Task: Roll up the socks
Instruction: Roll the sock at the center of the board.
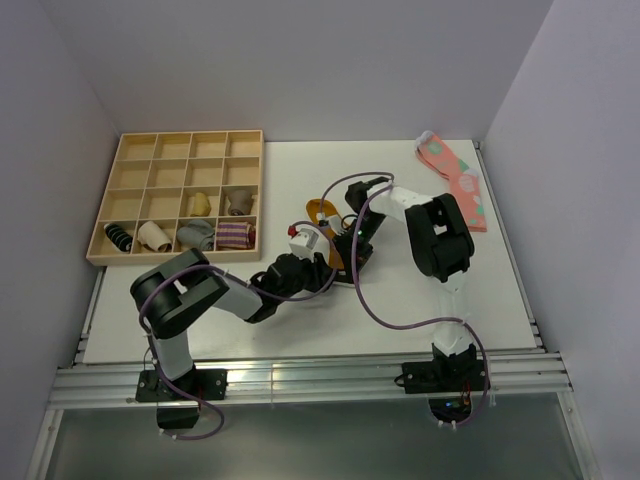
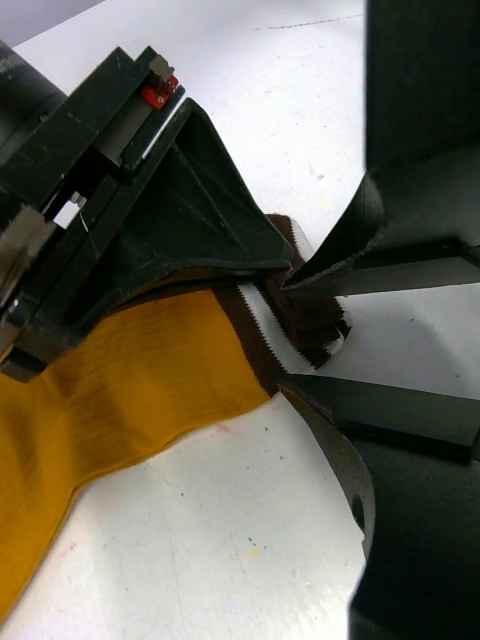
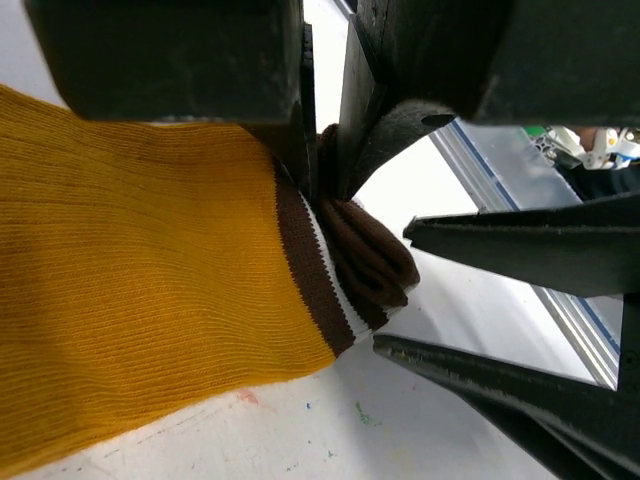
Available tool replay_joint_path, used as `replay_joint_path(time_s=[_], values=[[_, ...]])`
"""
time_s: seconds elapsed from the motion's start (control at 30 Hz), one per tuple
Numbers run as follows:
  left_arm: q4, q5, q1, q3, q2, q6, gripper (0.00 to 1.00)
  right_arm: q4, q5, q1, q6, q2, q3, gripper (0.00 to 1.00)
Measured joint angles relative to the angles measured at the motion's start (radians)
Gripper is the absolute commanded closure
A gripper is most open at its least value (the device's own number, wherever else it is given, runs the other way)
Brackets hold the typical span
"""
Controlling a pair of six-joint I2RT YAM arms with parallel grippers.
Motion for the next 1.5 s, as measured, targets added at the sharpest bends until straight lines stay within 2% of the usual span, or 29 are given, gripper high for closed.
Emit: replay_joint_path(time_s=[0.23, 0.53, 0.6, 0.7, 0.77, 0.93, 1.17, 1.33, 1.5], values=[[-0.008, 0.019, -0.002, 0.028, 0.025, 0.021, 0.61, -0.01, 0.001, 0.0, 0.004, 0.008, 0.012, 0.83], [-0.026, 0.018, -0.002, 0.044, 0.054, 0.022, 0.73, -0.016, 0.001, 0.0, 0.007, 0.013, 0.019, 0.82], [-0.031, 0.017, -0.002, 0.053, 0.06, 0.021, 0.8, -0.016, 0.002, 0.0, 0.006, 0.013, 0.019, 0.8], [-0.056, 0.009, -0.004, 0.077, 0.065, 0.009, 0.94, -0.012, 0.002, 0.0, 0.011, 0.012, 0.017, 0.72], [-0.082, -0.003, -0.006, 0.092, 0.065, -0.005, 1.0, -0.002, -0.003, 0.0, 0.019, 0.005, 0.003, 0.64], [-0.172, -0.037, -0.019, 0.141, 0.066, -0.042, 1.0, 0.046, -0.006, -0.001, 0.042, -0.051, -0.052, 0.53], [-0.281, -0.059, -0.027, 0.196, 0.066, -0.088, 1.0, 0.178, 0.003, -0.026, 0.118, -0.161, -0.118, 0.51], [-0.339, -0.06, -0.028, 0.225, 0.066, -0.102, 1.0, 0.283, -0.008, -0.114, 0.174, -0.245, -0.145, 0.5], [-0.435, -0.056, -0.028, 0.274, 0.066, -0.118, 1.0, 0.375, 0.007, -0.187, 0.175, -0.366, -0.248, 0.55]])
